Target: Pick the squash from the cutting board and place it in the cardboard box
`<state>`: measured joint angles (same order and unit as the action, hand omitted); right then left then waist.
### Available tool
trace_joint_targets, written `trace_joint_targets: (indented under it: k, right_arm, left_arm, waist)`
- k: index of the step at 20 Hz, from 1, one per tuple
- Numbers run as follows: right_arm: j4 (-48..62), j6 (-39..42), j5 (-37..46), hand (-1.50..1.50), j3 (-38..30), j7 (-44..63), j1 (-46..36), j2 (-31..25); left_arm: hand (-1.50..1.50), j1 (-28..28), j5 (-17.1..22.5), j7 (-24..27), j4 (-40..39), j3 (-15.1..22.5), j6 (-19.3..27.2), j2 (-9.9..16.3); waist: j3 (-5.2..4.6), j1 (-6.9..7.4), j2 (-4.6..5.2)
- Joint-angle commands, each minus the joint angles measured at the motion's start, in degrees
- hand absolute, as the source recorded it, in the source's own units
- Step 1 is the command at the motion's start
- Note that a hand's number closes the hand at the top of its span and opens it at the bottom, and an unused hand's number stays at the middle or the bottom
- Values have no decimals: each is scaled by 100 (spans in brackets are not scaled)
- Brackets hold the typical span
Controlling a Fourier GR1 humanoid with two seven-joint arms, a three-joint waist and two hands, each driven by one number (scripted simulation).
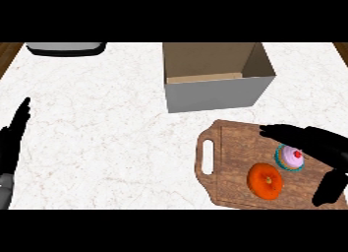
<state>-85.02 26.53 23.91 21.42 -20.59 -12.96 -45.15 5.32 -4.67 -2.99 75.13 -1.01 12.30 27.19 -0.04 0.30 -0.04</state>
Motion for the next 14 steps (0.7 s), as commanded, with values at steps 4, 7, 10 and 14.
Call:
trace_joint_targets:
  k: [4, 7, 10, 14]
  right_arm:
    - [304, 277, 888, -150, 54, 346, -282, 643]
    - [101, 338, 1133, -150, -211, -42, 87, 632]
    - [-161, 214, 1358, -150, -113, 298, 455, 919]
    - [-79, 729, 1381, -150, -328, 235, 130, 1199]
  left_arm:
    - [0, -18, -101, -132, 191, -239, -245, -10]
    - [0, -98, -389, 17, 118, -293, -89, -244]
    - [0, -229, -192, 176, 105, -460, -447, -163]
    - [0, -145, -401, -245, 418, -472, -379, -323]
  waist:
    - [5, 6, 4]
    - [4, -23, 1]
    - [4, -25, 0]
    - [4, -15, 2]
